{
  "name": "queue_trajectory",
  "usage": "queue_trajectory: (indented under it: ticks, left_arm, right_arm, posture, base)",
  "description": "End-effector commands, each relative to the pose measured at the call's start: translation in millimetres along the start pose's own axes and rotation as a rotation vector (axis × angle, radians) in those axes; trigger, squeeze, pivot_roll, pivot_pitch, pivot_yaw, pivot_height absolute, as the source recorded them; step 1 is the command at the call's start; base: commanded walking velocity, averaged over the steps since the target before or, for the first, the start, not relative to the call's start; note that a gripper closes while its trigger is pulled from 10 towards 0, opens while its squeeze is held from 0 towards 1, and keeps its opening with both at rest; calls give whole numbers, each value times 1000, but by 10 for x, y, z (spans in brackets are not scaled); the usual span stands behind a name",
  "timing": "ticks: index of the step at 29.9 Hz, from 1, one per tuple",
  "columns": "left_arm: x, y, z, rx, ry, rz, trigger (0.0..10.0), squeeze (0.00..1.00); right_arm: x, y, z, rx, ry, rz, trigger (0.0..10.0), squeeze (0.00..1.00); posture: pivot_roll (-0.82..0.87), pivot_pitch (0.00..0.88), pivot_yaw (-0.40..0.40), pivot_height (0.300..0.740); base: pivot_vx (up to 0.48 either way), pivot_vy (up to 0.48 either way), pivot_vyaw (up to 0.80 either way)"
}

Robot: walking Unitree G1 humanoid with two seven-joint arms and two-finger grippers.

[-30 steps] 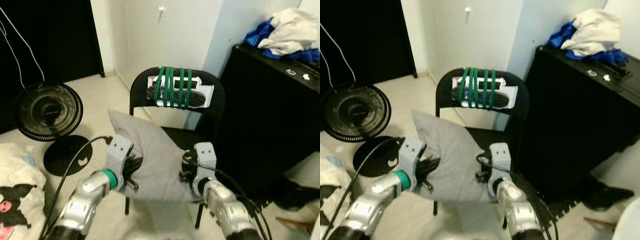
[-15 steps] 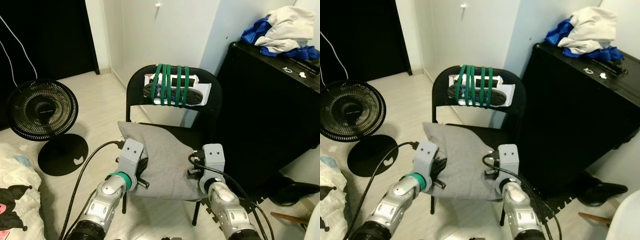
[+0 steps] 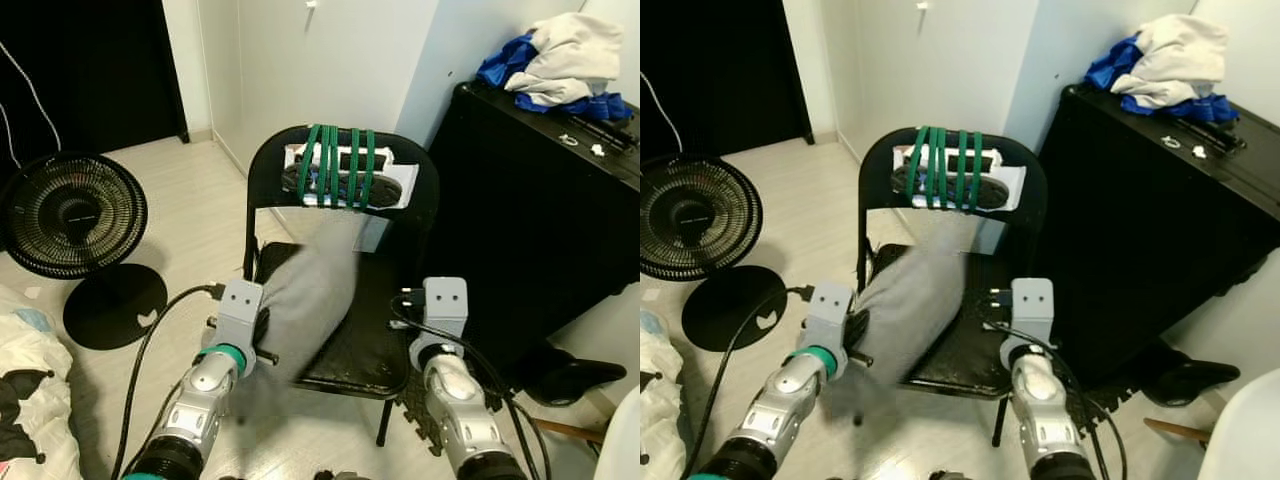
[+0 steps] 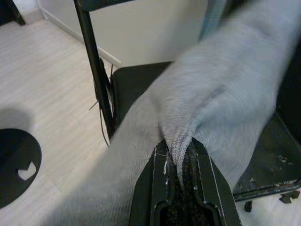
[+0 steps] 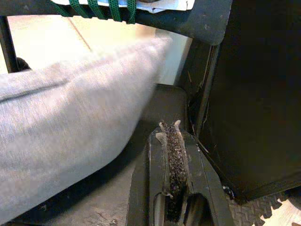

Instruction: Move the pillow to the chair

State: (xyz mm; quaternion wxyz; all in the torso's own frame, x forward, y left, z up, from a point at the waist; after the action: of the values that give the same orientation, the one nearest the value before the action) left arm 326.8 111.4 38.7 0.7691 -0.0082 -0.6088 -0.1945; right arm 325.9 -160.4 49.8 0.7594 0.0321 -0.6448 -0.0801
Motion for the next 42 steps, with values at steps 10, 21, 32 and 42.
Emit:
queue_trajectory:
  ticks: [10, 21, 32, 42]
  left_arm:
    - [64, -98, -39, -43, -48, -16, 10000, 0]
    - [155, -188, -108, -79, -67, -8, 10000, 0]
    - [183, -245, -124, -126, -86, 16, 10000, 0]
    - [181, -226, -129, -122, -88, 14, 10000, 0]
  right_arm:
    - [-137, -44, 58, -25, 19, -2, 10000, 0]
    - [-176, -127, 93, -50, 23, -6, 10000, 0]
    - [-227, -83, 97, -32, 50, -20, 10000, 0]
    - [-240, -82, 104, -28, 53, -27, 10000, 0]
  posture:
    - [-12, 51, 3, 740]
    - [-24, 58, 9, 740]
    - [-26, 62, 8, 740]
    - [-23, 60, 8, 740]
  base:
    - [0, 0, 0]
    - [0, 0, 0]
    - [108, 0, -364]
    - [306, 0, -426]
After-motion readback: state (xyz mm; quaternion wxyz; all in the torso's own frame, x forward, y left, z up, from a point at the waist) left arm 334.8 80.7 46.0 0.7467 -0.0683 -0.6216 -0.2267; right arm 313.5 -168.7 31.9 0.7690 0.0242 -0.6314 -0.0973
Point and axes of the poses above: a point about 5 cm out from each wrist's last joint towards the gripper, its own z axis pointing back from the gripper into the wrist, its own x axis along the axis of the wrist's last joint, y = z × x, the point moved 2 cm from there along -z, pointing out of the wrist towards the gripper, and after that the axes turned 11 degrees about -z, right-handed, at the moved point
